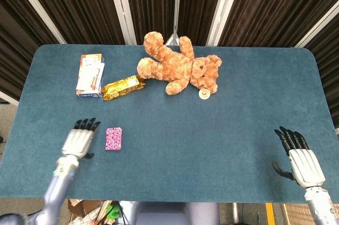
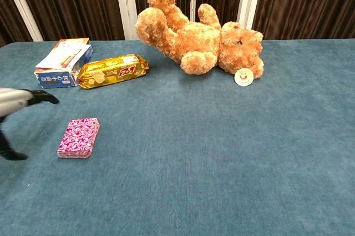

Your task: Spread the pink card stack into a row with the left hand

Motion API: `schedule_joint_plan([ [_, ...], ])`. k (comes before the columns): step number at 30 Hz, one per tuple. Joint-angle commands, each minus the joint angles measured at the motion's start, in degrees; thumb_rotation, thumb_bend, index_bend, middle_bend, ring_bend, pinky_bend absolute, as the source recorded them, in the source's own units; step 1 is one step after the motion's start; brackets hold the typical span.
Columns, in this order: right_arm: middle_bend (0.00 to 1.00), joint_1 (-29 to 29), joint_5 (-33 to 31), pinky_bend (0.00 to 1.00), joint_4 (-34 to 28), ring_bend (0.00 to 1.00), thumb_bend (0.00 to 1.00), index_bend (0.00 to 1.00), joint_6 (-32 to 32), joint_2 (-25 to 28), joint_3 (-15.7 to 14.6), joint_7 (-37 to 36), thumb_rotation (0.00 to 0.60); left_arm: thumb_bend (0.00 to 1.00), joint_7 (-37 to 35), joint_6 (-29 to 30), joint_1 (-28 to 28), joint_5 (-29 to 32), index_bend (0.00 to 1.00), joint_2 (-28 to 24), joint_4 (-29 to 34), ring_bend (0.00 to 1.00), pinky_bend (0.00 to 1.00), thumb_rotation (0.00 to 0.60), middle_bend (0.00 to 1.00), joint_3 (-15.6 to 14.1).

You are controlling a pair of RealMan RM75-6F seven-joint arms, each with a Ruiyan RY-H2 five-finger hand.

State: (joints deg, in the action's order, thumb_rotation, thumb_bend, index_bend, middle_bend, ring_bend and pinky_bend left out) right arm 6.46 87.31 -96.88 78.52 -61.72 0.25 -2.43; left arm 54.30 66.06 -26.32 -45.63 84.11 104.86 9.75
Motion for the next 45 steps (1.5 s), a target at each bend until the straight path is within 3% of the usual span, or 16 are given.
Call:
schedule_joint_plan([
  [1, 0.0, 0.0, 0.1, 0.05, 0.0, 0.0, 0.36, 0.0, 0.0, 0.0, 0.0, -0.1, 0.6, 0.27, 2.7, 1.2, -3.2, 4.5, 0.11, 3.3, -0.7, 0.0, 0.0, 0.6, 0.0, 1.4],
  [17, 0.0, 0.1, -0.1, 0.05, -0.2, 0.0, 0.36, 0.0, -0.3, 0.3, -0.1, -0.8, 0.6, 0.3, 4.8, 2.6, -9.7, 13.0, 0.16, 8.7, -4.0, 0.0, 0.0, 0.6, 0.0, 1.4],
  [24, 0.0, 0.1, 0.0, 0.05, -0.2, 0.0, 0.36, 0.0, -0.2, 0.3, -0.1, -0.9, 0.6, 0.41, 4.1, 3.3, -11.2, 13.7, 0.38, 10.2, -5.6, 0.0, 0.0, 0.6, 0.0, 0.6],
  [30, 0.0, 0.1, 0.0, 0.05, -0.2, 0.0, 0.36, 0.0, -0.2, 0.3, -0.1, -0.9, 0.6, 0.44, 2.1, 4.0, -11.3, 12.0, 0.48, 10.1, -5.7, 0.0, 0.0, 0.6, 0.0, 0.0],
  [38, 0.0, 0.1, 0.0, 0.05, -0.2, 0.0, 0.36, 0.0, -0.1, 0.3, -0.1, -0.8, 0.6, 0.44, -2.2, 4.6, -11.0, 6.7, 0.5, 6.9, -1.4, 0.0, 0.0, 0.6, 0.0, -0.3],
  [45, 0.0, 0.0, 0.0, 0.05, -0.3, 0.0, 0.36, 0.0, 0.0, 0.2, -0.1, -0.8, 0.6, 0.44, -2.2, 4.8, -12.3, 5.6, 0.5, 7.0, 0.5, 0.0, 0.0, 0.6, 0.0, -0.4],
])
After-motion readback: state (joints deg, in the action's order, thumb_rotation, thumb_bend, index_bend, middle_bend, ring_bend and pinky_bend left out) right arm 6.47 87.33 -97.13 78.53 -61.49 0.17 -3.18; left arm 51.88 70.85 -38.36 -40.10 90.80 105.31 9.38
